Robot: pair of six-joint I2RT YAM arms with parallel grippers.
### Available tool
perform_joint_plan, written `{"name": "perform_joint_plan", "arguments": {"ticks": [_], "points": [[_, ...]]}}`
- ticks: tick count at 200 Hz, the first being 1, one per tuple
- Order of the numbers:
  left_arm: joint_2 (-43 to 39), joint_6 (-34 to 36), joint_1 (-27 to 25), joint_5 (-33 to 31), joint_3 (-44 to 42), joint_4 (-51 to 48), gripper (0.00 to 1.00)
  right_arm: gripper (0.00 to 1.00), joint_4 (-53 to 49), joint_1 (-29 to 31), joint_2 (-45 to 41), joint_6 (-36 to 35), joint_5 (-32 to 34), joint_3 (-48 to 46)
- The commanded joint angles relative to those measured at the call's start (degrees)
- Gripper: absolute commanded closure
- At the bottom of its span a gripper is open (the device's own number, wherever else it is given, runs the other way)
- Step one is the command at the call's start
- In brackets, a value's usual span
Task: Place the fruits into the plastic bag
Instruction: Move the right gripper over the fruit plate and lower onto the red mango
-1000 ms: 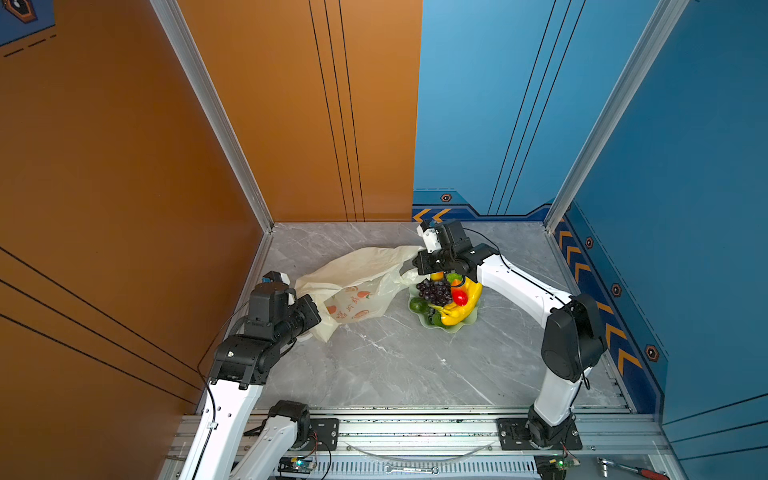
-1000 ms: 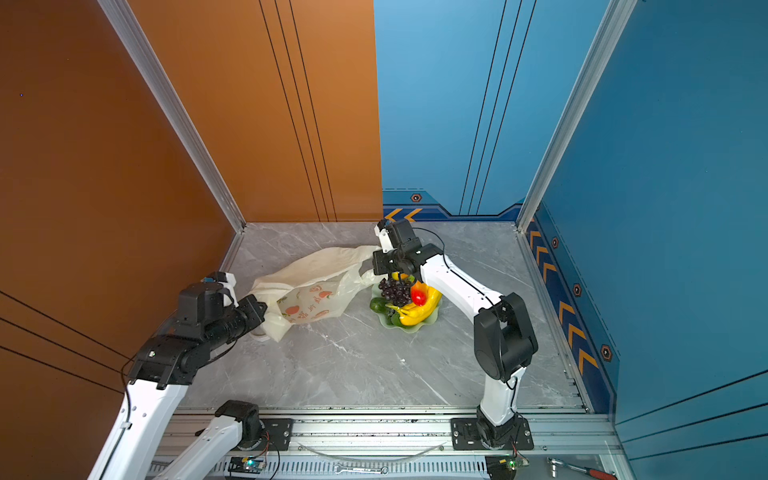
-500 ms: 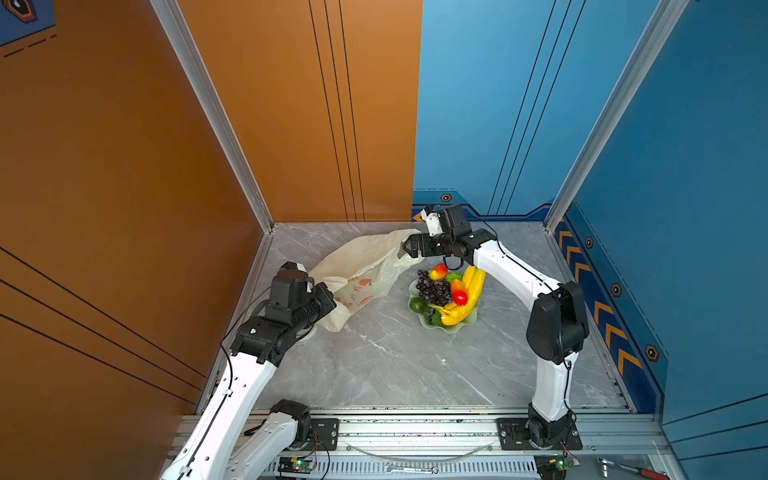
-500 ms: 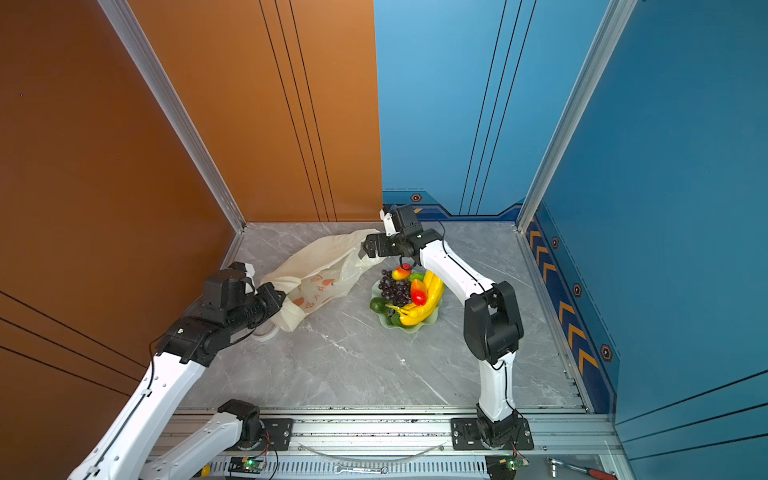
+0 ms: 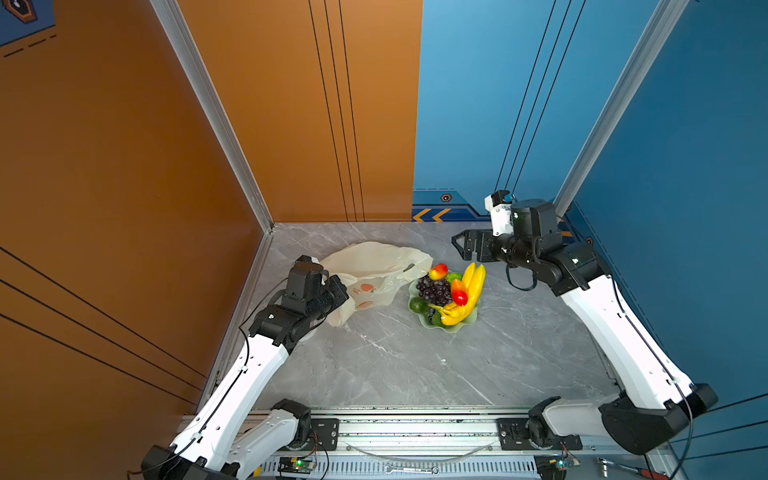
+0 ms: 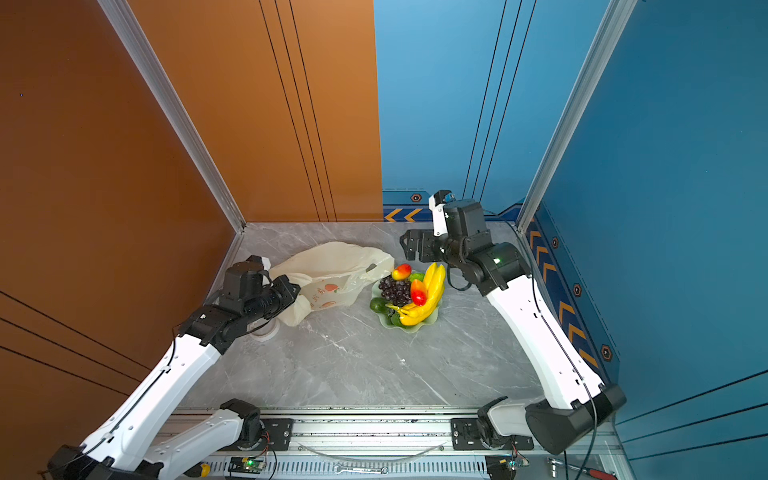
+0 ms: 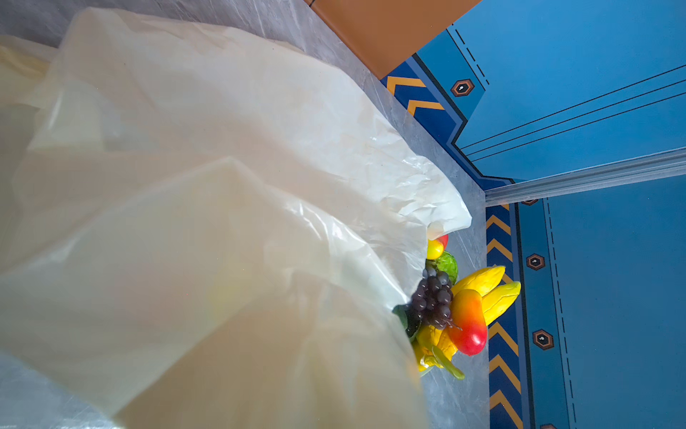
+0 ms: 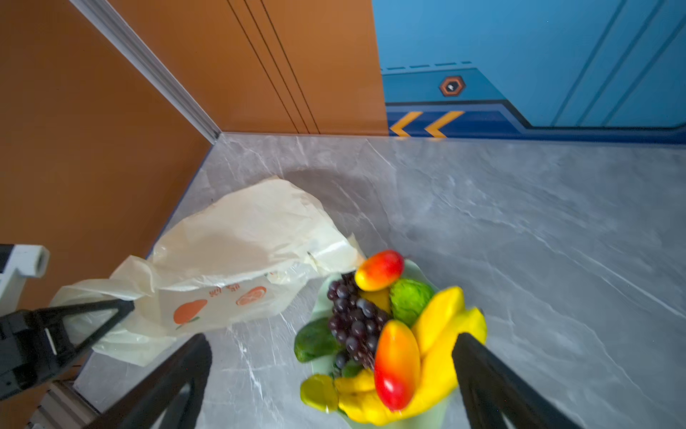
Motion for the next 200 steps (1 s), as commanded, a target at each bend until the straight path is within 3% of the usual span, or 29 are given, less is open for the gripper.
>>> {"name": "perform_joint_plan", "arguments": {"ticks": [1,55,129,200], "points": [[-0.6,-0.2,-0.5,1.2,0.8,1.8,1.0,0.0,-15.0,1.3,1.5,1.6,8.1,-3.9],[-1.3,-0.5,-0.5,1.9,-0.5,1.9,1.0,0.07,-17.7,7.1,5.9,1.3,15.3,-8.3],[-2.0,-1.1,-0.5,2.3,-1.3,1.9,1.0,0.23,-13.9,8.1,15.7,1.5,11.9,-7.1],[-1.8,-1.0,-0.5,2.2,-1.3,1.8,1.0,0.26,-13.1,5.8,20.1,0.6,11.7,-5.8]]}}
